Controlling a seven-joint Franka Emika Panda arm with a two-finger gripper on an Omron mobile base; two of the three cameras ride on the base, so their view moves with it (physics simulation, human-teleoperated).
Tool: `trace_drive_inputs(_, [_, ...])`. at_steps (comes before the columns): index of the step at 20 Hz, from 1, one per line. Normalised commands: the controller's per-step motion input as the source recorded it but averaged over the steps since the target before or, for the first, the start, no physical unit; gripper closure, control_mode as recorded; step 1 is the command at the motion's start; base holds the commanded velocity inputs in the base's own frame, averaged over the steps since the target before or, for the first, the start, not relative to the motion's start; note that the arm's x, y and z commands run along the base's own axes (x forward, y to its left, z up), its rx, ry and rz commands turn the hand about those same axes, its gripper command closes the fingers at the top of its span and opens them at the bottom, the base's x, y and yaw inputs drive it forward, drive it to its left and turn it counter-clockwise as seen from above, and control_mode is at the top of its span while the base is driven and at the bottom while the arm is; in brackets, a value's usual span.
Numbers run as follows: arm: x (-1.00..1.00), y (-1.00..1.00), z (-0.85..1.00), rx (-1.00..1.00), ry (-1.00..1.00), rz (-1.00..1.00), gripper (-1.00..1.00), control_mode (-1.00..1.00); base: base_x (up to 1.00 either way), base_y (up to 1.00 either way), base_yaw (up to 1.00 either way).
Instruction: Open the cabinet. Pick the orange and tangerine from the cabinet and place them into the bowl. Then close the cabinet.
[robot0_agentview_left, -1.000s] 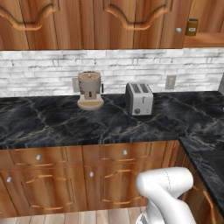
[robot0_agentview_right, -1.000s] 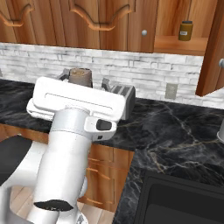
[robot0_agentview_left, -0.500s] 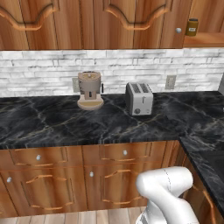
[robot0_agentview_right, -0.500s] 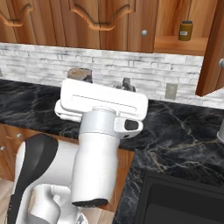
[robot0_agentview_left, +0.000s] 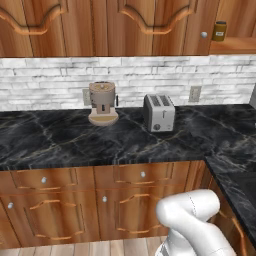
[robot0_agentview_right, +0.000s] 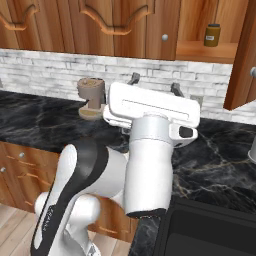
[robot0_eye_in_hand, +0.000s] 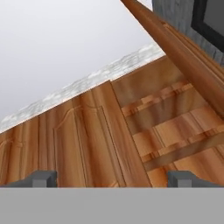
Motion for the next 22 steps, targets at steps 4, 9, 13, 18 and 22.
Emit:
trace_drive_inputs(4, [0.82, -0.34, 0.00, 0.01, 0.00, 0.08, -1.00, -1.00, 0.00, 0.00, 0.00])
trace_drive_inputs(9, [0.90, -0.25, 0.00, 0.00, 0.00, 0.07, -1.00, -1.00, 0.00, 0.00, 0.00])
trace_drive_inputs(13, [0.19, -0.41, 0.00, 0.03, -0.01, 0.02, -1.00, -1.00, 0.00, 0.00, 0.00])
trace_drive_inputs(18, [-1.00, -0.59, 0.05, 0.13, -0.05, -0.17, -1.00, -1.00, 0.00, 0.00, 0.00])
trace_drive_inputs(22, [-0.10, -0.01, -0.02, -0.03, 0.02, -0.02, -1.00, -1.00, 0.00, 0.00, 0.00])
